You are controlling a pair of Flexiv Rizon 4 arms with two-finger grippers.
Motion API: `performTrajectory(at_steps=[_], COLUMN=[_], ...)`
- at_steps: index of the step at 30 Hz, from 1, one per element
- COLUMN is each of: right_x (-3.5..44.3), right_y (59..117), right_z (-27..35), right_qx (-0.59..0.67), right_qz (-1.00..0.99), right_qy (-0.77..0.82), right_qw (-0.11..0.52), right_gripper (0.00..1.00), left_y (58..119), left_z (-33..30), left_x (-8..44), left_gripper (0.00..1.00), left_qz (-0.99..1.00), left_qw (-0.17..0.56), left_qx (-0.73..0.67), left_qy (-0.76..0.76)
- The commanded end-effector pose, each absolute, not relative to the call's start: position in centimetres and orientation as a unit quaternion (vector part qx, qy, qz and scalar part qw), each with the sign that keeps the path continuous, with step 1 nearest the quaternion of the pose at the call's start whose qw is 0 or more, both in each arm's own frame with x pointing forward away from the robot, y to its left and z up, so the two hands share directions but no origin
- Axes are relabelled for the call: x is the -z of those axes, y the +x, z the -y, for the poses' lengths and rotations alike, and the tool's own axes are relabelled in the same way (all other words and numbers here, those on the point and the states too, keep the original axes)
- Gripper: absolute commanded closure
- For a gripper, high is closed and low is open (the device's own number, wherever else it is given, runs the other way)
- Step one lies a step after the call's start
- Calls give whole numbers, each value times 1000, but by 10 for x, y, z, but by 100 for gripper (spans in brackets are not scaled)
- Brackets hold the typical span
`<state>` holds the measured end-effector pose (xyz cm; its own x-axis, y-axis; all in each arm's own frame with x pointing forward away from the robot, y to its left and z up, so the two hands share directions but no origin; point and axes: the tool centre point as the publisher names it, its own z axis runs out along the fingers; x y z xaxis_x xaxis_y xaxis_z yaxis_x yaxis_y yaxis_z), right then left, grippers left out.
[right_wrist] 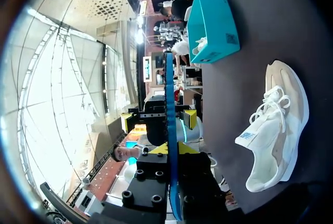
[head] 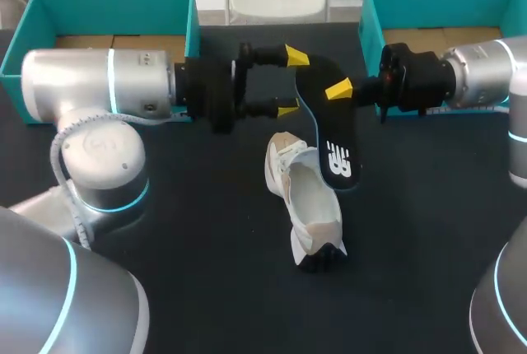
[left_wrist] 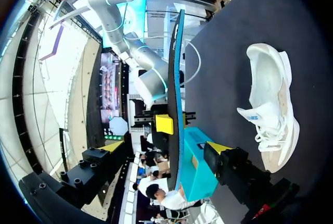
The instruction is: Take the shoe out of the shoebox, open the shoe tongue, remove and reinsert the insole, then place the shoe into the shoebox
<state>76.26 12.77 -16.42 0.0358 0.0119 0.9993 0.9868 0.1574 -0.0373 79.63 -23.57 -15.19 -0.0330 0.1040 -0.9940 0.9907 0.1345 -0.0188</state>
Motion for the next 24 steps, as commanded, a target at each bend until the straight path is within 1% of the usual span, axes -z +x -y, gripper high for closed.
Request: performTrajectory(at_steps=[1, 2, 3, 4, 5, 6, 8, 14, 19, 20, 21, 24], right_x=[167, 167, 167, 168, 168, 168, 168, 169, 170, 170, 170, 170], right_y=[765, 765, 764, 764, 764, 764, 764, 762, 761, 760, 760, 760], right_z=[-134, -135, -135, -136, -136, -137, -137, -137, -137, -137, -137, -137], right_qx=[447, 449, 450, 451, 452, 452, 453, 457, 459, 459, 460, 461], right_qz=[530, 529, 528, 528, 527, 527, 527, 525, 524, 524, 524, 523], right_qy=[-469, -469, -469, -469, -470, -470, -470, -471, -471, -471, -471, -472], right_qw=[547, 547, 546, 546, 545, 545, 545, 541, 541, 541, 540, 539], right_gripper=[100, 100, 100, 100, 100, 100, 100, 100, 100, 100, 100, 100], left_y=[800, 799, 799, 799, 799, 800, 801, 806, 809, 810, 809, 807], left_z=[258, 260, 262, 264, 266, 267, 270, 272, 276, 277, 278, 280], left_x=[159, 160, 161, 162, 164, 166, 168, 175, 178, 178, 179, 180], left_gripper=[7, 19, 26, 27, 44, 51, 55, 56, 61, 62, 66, 70], left_qz=[-545, -545, -544, -545, -545, -546, -549, -559, -567, -567, -567, -569], left_qw=[525, 526, 527, 528, 528, 529, 529, 533, 539, 539, 539, 537], left_qx=[465, 465, 466, 466, 466, 465, 464, 458, 453, 453, 453, 454], left_qy=[459, 459, 457, 456, 455, 454, 451, 441, 429, 428, 428, 427])
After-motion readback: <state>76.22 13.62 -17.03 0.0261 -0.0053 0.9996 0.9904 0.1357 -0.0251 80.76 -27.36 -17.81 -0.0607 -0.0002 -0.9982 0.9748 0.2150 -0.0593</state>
